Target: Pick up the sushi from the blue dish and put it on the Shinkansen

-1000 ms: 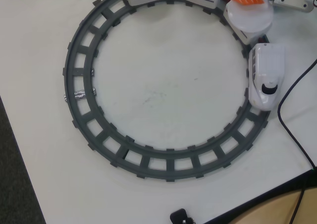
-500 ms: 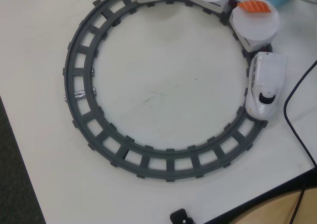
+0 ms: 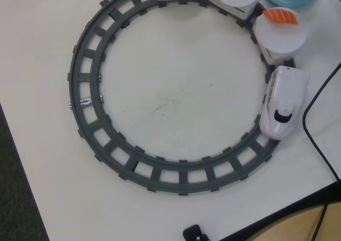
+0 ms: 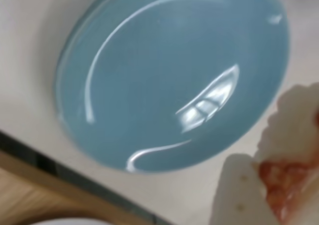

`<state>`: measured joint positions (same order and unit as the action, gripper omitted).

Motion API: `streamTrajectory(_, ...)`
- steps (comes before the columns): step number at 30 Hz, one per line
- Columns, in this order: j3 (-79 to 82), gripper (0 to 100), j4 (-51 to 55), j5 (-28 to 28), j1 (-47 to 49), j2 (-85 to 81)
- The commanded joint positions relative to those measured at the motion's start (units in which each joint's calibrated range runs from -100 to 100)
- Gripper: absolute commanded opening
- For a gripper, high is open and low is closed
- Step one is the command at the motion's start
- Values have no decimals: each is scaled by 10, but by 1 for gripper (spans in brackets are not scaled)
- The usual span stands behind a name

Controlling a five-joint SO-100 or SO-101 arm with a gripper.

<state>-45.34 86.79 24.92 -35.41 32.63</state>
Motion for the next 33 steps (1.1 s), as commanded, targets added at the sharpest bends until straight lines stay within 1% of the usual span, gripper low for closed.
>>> streamTrajectory(1,-36,2,0,-2,32,-12)
streamTrajectory(14,-30,2,-3,-2,128,-3)
streamTrajectory(33,-36,2,-4,-2,130,57)
